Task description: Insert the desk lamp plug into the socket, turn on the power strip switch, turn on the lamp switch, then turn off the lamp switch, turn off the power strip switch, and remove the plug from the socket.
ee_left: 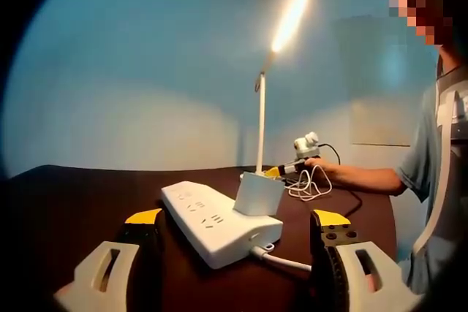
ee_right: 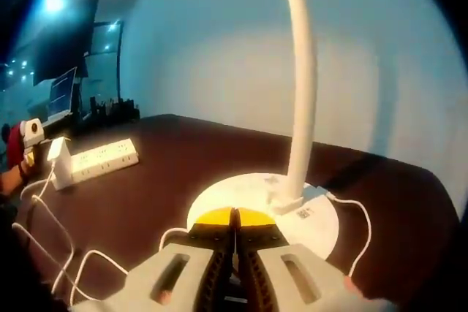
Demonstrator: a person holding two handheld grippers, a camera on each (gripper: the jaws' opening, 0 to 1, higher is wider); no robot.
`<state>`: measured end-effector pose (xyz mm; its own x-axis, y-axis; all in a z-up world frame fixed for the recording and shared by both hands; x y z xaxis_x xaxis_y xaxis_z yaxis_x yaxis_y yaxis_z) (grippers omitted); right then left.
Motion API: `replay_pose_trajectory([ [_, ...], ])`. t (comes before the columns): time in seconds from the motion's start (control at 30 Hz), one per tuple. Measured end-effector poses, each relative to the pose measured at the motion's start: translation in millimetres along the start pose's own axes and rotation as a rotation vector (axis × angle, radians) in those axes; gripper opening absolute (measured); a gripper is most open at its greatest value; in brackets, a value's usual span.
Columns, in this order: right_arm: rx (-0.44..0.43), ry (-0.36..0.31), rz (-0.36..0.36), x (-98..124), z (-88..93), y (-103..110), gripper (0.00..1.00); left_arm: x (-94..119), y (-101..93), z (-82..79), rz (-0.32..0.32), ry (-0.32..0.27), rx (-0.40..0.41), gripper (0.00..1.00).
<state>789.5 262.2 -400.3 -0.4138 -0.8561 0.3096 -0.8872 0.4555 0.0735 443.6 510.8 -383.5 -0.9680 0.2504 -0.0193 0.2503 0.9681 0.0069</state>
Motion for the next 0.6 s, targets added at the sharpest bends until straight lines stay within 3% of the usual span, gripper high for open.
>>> replay_pose_trajectory([
  [0.33,-0.006,-0.004,-0.009,2.0,-0.7,1.6,0.03,0.2,0.9,0.3,-0.007,0.002,0.0,0.77],
  [0.5,0.07,-0.003,0.035,4.0,-2.5,-0.1,0.03,-0.3,1.0,1.8,-0.006,0.01,-0.002,0.77],
  [0.6,0.063,-0.025,0.035,5.8,-4.5,-2.5,0.03,0.2,1.6,1.2,-0.01,0.007,0.0,0.77],
])
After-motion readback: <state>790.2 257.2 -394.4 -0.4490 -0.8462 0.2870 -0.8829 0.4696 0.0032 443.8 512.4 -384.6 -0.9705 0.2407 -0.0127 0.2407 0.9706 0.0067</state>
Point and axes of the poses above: the point that each gripper's makers call its tool centre point, and the gripper's own axes: x roughly backward along the fingers, y roughly to its left, z roughly out of its underside, the point moved 4 cm from there along x, roughly backward along the fingers, and after that the axes turned 5 degrees about -x, right-handed, at the moved point
